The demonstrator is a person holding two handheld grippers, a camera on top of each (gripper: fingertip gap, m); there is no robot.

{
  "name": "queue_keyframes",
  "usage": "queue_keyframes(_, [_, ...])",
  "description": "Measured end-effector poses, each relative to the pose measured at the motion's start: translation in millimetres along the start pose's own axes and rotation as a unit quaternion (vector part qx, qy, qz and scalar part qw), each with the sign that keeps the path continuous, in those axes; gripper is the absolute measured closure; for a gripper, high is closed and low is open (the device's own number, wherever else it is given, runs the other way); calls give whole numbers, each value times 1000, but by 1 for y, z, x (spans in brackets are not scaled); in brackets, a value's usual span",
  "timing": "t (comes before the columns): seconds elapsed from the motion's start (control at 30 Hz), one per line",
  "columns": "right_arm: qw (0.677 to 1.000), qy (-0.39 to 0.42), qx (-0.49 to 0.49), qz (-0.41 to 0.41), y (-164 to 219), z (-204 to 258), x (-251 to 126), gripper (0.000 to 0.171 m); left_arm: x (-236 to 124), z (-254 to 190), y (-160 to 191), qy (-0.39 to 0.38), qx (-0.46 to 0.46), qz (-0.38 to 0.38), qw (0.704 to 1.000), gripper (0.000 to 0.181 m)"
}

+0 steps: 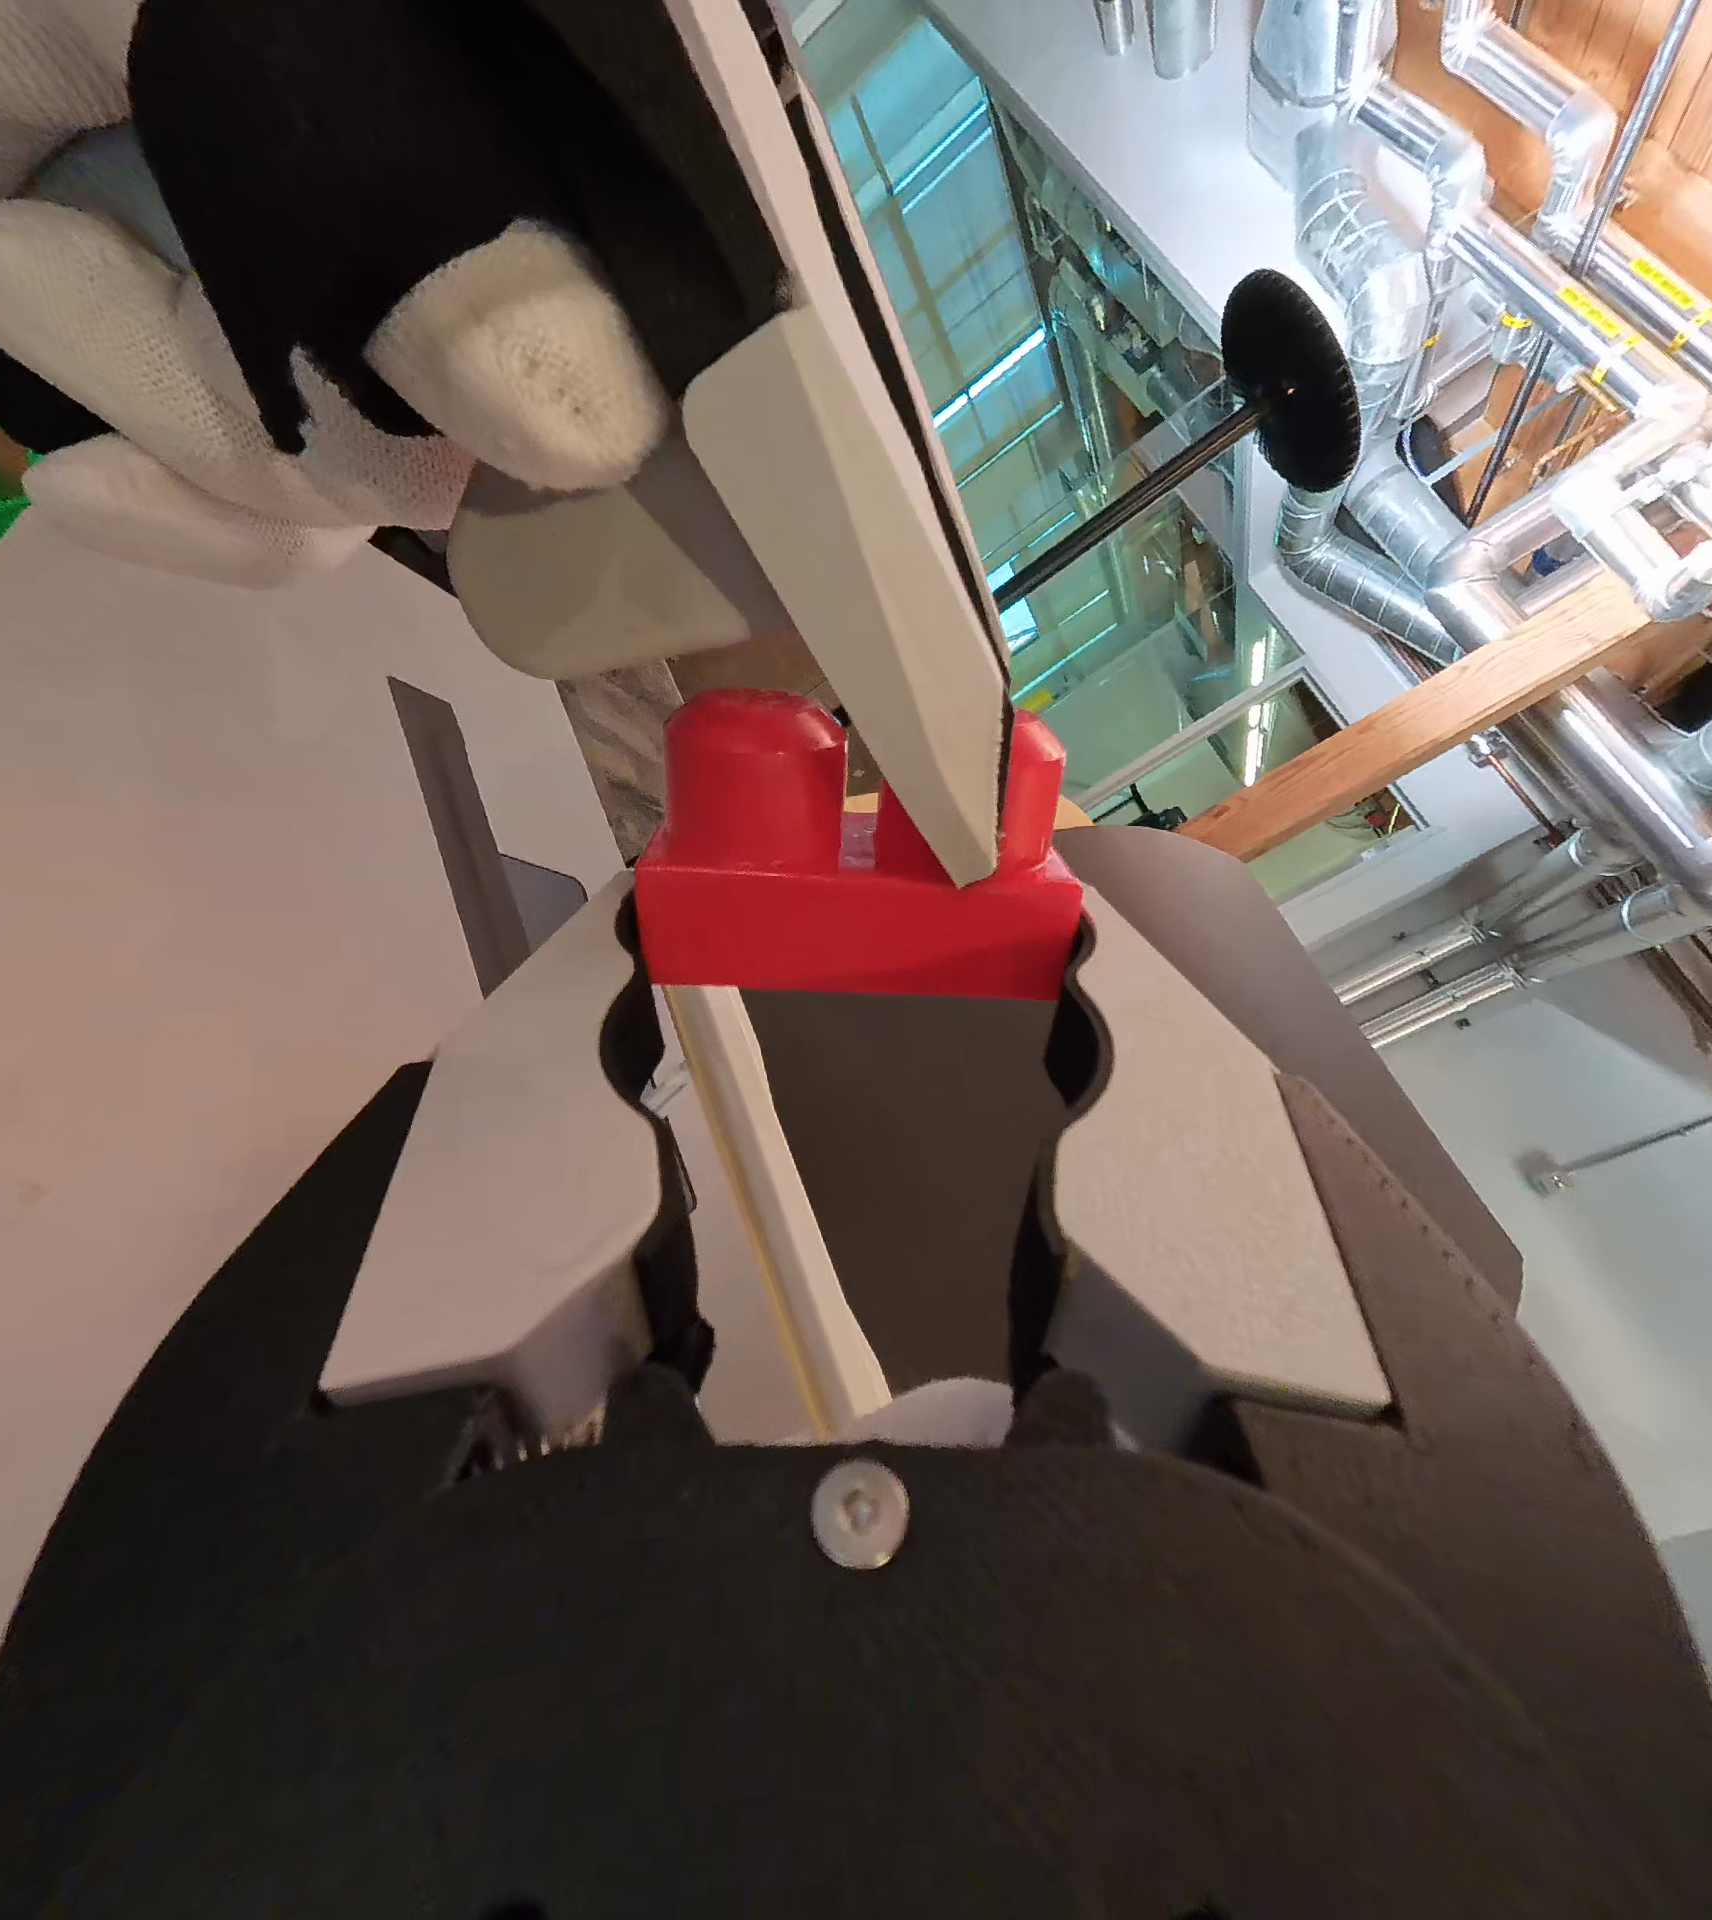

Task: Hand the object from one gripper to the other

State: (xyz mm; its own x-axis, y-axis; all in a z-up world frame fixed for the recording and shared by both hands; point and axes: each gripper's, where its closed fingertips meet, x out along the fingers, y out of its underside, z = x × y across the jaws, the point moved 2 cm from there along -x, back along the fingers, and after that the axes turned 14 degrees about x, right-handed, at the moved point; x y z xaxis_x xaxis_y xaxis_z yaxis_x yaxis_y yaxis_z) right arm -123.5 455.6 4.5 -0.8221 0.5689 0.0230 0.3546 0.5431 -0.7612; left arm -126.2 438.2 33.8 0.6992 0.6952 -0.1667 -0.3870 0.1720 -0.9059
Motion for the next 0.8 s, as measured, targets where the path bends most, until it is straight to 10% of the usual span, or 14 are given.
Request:
queue_keyframes(0.47, [986, -58, 153, -24, -9, -12, -13, 98, -16, -1, -26, -42, 72, -60, 995, 139])
queue_keyframes(0.8, [860, -252, 441, -52, 4, -30, -47, 99, -9, -28, -38, -171, 426, -18, 888, 116])
